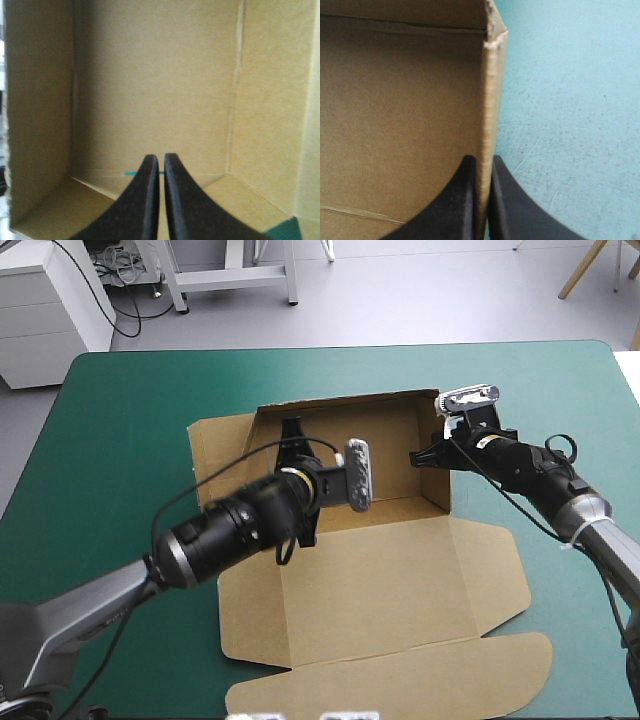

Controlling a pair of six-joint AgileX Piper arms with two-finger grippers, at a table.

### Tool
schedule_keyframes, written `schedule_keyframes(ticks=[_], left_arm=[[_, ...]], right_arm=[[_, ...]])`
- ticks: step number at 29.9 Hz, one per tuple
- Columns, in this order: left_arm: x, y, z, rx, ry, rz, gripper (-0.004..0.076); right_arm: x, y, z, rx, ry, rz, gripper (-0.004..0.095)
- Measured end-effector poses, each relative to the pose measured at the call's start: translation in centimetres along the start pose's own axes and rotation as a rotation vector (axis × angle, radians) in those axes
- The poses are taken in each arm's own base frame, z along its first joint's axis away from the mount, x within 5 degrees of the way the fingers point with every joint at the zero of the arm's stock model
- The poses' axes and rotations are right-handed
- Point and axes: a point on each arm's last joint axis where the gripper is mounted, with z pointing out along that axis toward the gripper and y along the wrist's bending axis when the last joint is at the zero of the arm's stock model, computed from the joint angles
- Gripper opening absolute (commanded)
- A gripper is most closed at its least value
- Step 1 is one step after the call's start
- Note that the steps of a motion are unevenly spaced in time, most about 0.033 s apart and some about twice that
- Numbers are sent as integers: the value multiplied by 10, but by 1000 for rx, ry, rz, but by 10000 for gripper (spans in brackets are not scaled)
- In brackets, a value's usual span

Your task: Fold the box

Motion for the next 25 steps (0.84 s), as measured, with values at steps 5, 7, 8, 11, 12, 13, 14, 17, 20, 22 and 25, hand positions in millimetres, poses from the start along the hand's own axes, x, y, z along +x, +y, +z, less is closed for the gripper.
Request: schedule_keyframes(ticks=[5,7,8,11,12,13,14,17,20,22,25], left_arm=[[38,61,-10,176,-19,-339,13],[58,80,-13,205,-12,-455,13],[70,90,-14,215,-8,-519,12],[108,112,-13,257,-8,-704,4],[122,118,-13,275,-19,-769,2],[136,124,-14,294,-39,-838,2],[151,130,-15,302,-54,-907,2],[190,146,-23,323,-144,-1123,2],[234,159,-35,269,-202,-1307,2],[265,163,-43,212,-199,-1430,2],[303,155,-46,179,-175,-1626,2]], right_arm=[[0,0,0,0,0,0,-18],[0,0,0,-1,1,2,-18],[0,0,0,-1,1,10,-18],[0,0,0,-1,1,23,-18],[0,0,0,0,1,24,-18],[0,0,0,0,1,25,-18],[0,0,0,0,1,25,-18],[0,0,0,-2,4,26,-18],[0,0,0,-3,5,26,-18],[0,0,0,-3,7,27,-18],[0,0,0,-4,7,37,-18]])
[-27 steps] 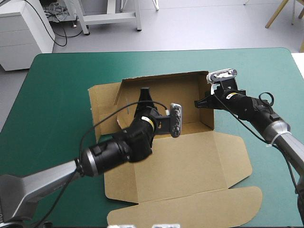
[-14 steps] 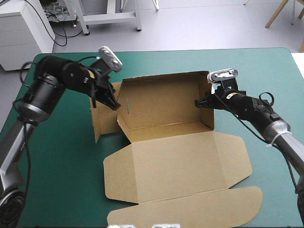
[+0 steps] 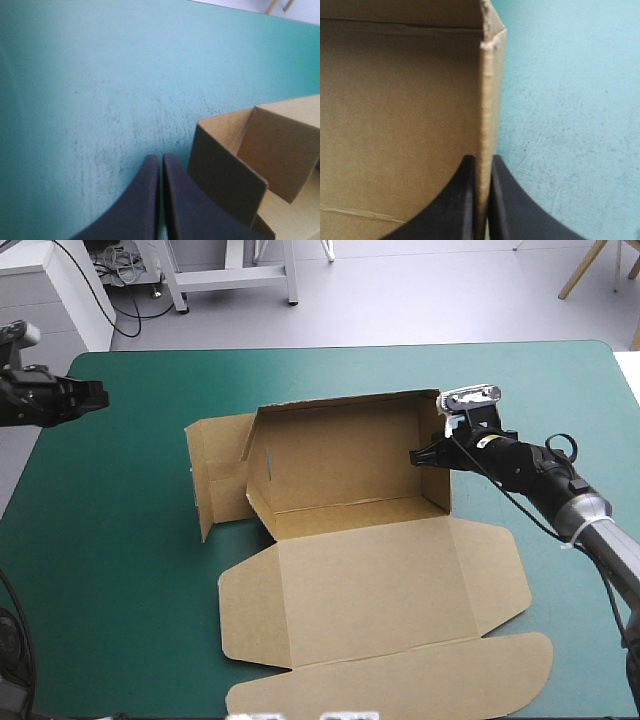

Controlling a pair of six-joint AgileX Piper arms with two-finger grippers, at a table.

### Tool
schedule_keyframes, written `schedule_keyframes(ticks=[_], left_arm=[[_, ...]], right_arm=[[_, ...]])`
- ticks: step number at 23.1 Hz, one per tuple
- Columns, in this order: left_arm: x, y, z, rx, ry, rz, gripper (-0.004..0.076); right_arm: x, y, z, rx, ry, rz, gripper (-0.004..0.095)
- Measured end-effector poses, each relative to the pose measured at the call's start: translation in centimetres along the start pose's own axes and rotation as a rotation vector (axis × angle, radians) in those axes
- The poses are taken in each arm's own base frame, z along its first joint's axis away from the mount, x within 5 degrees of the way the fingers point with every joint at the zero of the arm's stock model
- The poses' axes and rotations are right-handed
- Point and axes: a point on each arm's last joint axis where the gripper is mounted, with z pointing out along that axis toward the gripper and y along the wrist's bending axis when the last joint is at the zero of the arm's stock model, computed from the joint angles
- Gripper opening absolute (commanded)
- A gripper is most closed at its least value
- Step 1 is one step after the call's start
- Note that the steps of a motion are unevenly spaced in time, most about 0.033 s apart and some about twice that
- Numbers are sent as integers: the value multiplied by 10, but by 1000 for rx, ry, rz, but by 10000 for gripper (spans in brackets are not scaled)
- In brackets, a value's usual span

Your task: Fold the box

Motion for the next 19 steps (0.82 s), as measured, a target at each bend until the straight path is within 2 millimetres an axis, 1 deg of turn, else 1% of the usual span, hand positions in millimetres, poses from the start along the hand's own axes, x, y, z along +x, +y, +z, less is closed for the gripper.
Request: schedule_keyframes(ticks=[2,5,8,10,11,13,15,17,19], left_arm=[[9,20,2,-8,1,-101,-3],[22,41,9,-17,-9,-238,-10],[33,55,16,-10,-21,-337,-10],[41,65,22,-18,-38,-404,-10],[42,67,23,-22,-43,-416,-10],[45,71,26,-33,-54,-471,-10],[44,73,26,-42,-68,-502,-10],[44,73,26,-44,-73,-508,-10],[44,73,26,-46,-76,-510,-10]], right_arm=[[0,0,0,0,0,14,-18],[0,0,0,0,3,34,-18],[-4,1,-2,-10,25,52,-17],[-10,2,-5,-24,86,48,-17],[-14,3,-8,-24,107,49,-18],[-31,3,-19,-9,159,68,-17],[-49,3,-39,16,238,79,-17],[-51,4,-46,20,296,93,-17],[-45,4,-48,26,375,119,-18]])
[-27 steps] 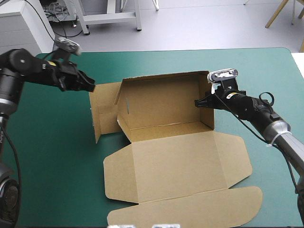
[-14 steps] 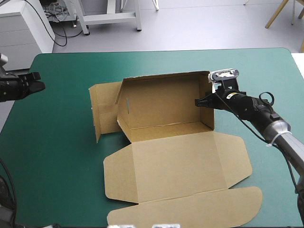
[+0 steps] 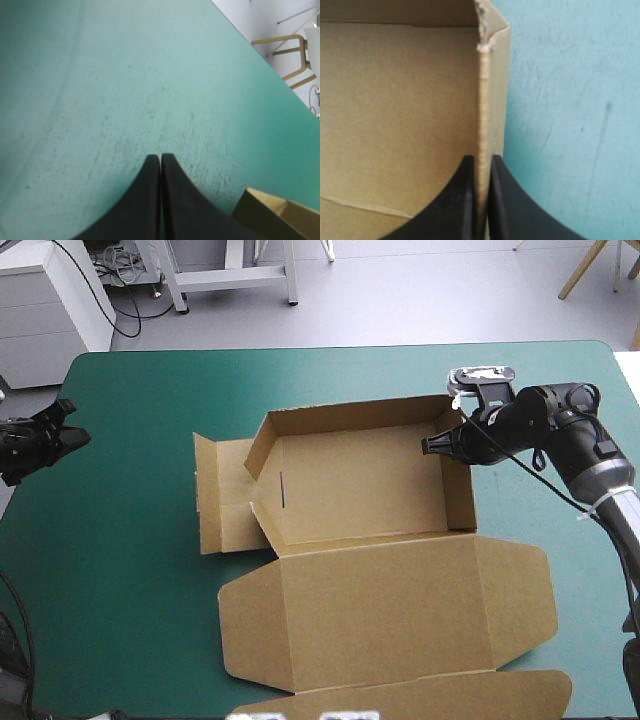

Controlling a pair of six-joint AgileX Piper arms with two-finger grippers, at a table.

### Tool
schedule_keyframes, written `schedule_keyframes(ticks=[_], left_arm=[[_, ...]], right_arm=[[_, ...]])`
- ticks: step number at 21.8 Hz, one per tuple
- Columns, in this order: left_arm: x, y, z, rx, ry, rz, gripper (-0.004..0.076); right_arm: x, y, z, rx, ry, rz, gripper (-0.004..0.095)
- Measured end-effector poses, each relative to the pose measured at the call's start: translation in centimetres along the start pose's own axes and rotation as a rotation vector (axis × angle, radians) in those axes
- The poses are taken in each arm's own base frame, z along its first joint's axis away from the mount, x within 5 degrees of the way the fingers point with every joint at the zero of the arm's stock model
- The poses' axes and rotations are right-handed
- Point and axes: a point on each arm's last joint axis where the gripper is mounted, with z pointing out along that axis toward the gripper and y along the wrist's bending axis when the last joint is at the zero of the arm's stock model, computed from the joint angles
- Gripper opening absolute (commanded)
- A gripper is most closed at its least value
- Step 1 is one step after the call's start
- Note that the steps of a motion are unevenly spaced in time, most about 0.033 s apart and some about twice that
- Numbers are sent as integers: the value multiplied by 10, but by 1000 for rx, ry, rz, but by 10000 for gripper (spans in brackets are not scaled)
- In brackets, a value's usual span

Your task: Fold the box

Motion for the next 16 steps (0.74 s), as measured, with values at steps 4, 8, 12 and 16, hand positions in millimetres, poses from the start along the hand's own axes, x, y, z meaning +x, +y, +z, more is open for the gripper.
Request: schedule_keyframes(ticks=[4,8,12,16], left_arm=[[0,0,0,0,0,-19,-10],[0,0,0,1,1,-39,-10],[0,0,0,1,1,-45,-10],[0,0,0,1,2,-45,-10]], right_arm=[[6,-3,25,9,143,37,-17],[5,-8,64,27,214,46,-17],[6,-13,89,50,260,50,94],[7,-14,94,53,277,32,484]])
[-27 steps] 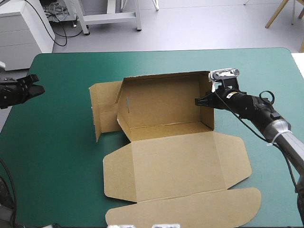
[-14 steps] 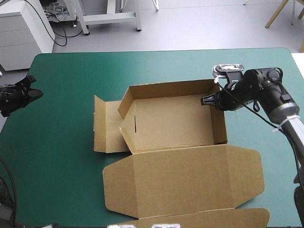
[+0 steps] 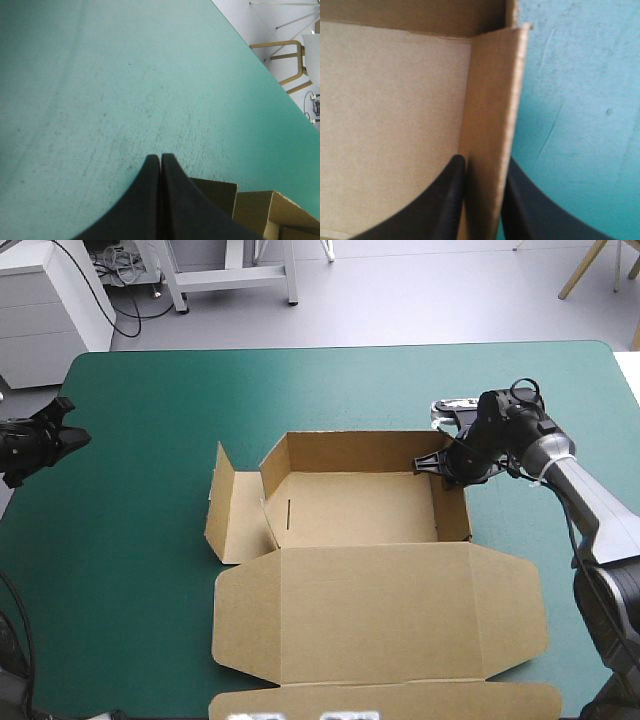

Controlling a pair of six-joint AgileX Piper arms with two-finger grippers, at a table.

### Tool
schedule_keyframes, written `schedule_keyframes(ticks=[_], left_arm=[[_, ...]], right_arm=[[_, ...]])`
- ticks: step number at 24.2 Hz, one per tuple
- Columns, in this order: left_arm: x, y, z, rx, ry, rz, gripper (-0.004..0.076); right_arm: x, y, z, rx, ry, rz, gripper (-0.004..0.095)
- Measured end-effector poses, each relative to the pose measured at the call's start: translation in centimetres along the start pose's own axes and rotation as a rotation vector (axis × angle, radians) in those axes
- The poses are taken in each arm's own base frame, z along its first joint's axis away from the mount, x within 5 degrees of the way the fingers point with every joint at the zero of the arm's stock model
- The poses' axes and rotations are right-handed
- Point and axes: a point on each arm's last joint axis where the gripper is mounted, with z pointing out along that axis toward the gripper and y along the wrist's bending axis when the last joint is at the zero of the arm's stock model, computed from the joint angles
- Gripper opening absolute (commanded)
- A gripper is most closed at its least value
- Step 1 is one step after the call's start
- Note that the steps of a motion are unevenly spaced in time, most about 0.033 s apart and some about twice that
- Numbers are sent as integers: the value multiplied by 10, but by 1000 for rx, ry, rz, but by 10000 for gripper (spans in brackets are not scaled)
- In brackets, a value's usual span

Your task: Fold the box

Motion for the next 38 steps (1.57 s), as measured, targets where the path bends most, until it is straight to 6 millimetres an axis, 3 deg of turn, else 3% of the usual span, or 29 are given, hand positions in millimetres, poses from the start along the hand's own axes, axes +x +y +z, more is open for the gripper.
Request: schedule_keyframes(ticks=[4,6,9,11,15,17,19,23,28,38], left_arm=[[0,0,0,0,-1,0,-10],[0,0,0,0,-1,0,-10],[0,0,0,0,-1,0,-10],[0,0,0,0,-1,0,-10],[0,0,0,0,-1,-1,-10],[0,0,0,0,-1,-4,-10],[0,0,0,0,-1,-11,-10],[0,0,0,-1,-5,-26,-10],[-1,0,0,-2,-7,-33,-10],[-1,0,0,-2,-12,-33,-10]], right_arm=[[0,0,4,4,27,-8,829],[-2,0,0,6,23,-12,883],[-8,1,-12,3,2,-16,881],[-15,3,-30,3,-19,-23,881],[-14,8,-98,-7,-181,-14,873],[5,10,-147,-9,-292,12,873],[21,10,-176,-12,-360,38,873],[40,11,-205,-35,-432,82,874],[45,12,-182,-61,-344,120,873],[48,3,-94,-12,-115,152,873]])
